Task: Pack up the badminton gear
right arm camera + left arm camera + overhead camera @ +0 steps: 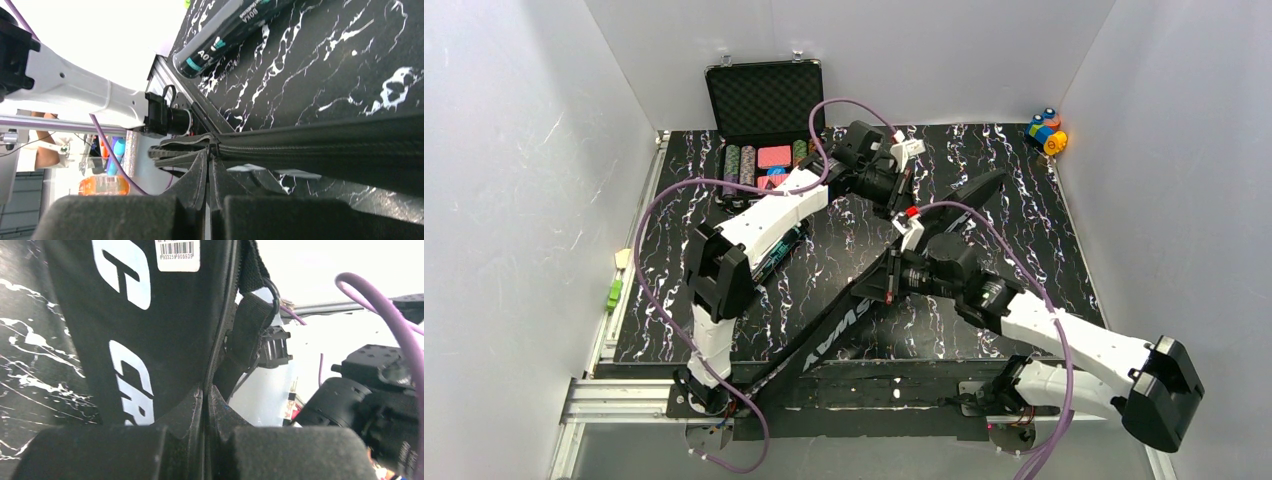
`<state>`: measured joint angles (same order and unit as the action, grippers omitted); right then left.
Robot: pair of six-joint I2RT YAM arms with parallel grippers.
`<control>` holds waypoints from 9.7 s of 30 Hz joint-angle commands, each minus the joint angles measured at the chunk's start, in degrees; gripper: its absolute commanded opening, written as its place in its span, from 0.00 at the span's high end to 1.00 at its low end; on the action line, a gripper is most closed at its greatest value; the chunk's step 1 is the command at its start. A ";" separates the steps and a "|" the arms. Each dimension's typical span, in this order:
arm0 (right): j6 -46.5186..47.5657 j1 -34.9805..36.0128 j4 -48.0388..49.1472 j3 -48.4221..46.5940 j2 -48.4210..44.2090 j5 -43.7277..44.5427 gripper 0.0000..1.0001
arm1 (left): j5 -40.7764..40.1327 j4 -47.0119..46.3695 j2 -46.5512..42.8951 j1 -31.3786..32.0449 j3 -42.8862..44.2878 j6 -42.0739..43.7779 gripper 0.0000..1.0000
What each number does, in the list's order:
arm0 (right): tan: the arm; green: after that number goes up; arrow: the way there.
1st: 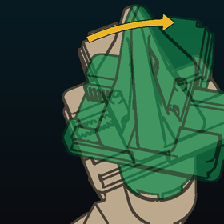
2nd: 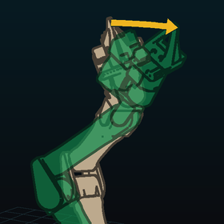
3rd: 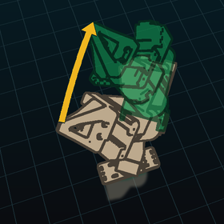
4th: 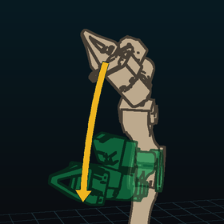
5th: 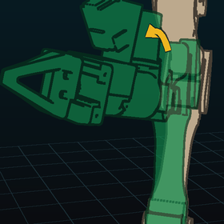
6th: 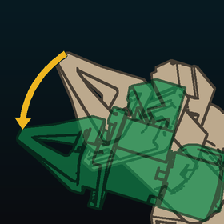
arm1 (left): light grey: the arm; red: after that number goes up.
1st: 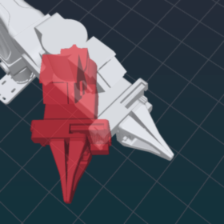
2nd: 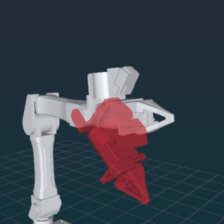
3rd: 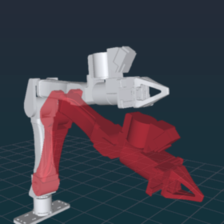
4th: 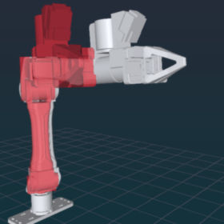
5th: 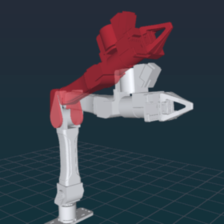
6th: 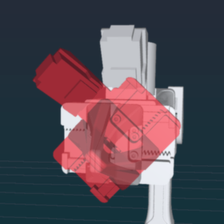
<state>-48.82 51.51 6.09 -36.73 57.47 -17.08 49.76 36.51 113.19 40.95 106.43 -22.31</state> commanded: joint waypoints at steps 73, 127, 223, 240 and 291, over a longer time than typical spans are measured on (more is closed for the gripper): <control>13.03 13.62 -47.98 -26.49 10.22 62.49 0.99 | -10.67 -3.81 -6.83 -9.31 5.21 1.04 0.68; 86.01 33.70 -18.68 -32.97 11.54 62.15 0.99 | -2.97 31.61 -48.73 -14.92 -27.11 104.21 0.02; 7.91 -41.93 -54.46 -33.26 -14.52 29.13 0.99 | -11.79 17.45 -53.77 -15.28 -31.56 64.97 1.00; 2.20 -41.63 -46.57 -25.12 -14.22 13.80 0.99 | -11.10 16.73 -53.29 -15.28 -31.51 64.76 1.00; -5.93 -33.14 -38.19 -22.63 -14.46 -3.39 0.51 | -9.98 16.90 -53.57 -15.27 -30.35 64.45 1.00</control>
<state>-53.28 18.44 -39.33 -59.20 43.13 -20.36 36.47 56.55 61.23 25.36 72.62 42.33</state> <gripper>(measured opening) 0.490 0.033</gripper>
